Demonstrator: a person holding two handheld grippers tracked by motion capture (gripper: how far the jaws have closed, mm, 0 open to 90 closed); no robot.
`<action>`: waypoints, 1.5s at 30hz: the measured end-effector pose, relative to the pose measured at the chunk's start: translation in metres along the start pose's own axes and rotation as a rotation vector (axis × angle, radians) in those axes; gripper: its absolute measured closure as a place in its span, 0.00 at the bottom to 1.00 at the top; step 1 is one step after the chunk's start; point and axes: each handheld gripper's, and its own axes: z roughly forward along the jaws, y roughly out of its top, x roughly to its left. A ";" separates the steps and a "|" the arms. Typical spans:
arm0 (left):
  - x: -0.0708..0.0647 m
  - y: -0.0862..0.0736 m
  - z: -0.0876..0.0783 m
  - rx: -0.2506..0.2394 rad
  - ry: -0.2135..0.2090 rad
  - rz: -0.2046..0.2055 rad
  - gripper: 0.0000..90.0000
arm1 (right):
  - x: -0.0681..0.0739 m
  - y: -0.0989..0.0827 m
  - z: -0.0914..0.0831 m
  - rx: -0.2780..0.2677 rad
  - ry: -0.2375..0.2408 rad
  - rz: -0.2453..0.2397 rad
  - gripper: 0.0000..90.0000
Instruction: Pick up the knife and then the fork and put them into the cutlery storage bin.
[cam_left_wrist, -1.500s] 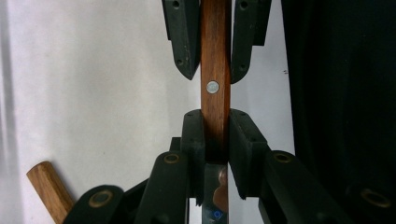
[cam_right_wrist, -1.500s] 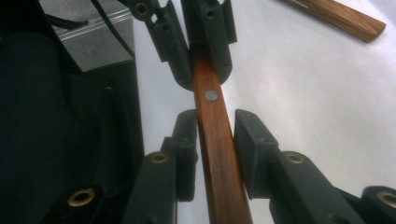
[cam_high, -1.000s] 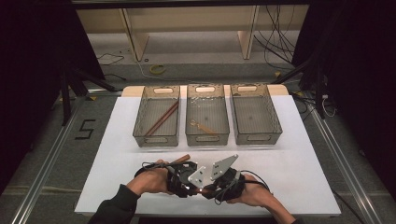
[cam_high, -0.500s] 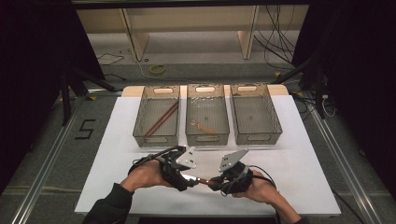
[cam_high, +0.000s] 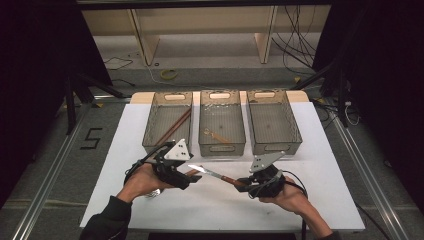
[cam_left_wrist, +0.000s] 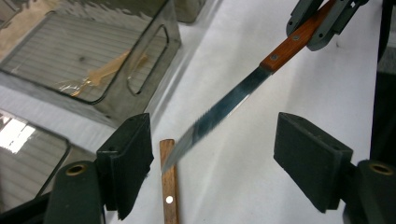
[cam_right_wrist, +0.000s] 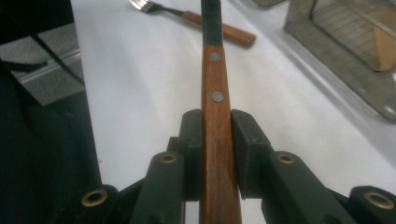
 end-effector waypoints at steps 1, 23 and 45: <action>0.001 -0.001 -0.001 -0.006 0.008 -0.015 0.30 | -0.001 0.000 -0.002 -0.004 -0.005 0.005 0.84; 0.033 -0.043 -0.005 0.012 0.095 -0.217 0.25 | -0.032 0.007 -0.055 -0.165 -0.134 0.113 0.84; 0.042 -0.065 0.007 0.097 0.115 -0.259 0.25 | -0.099 0.020 -0.070 -0.210 -0.376 0.260 0.84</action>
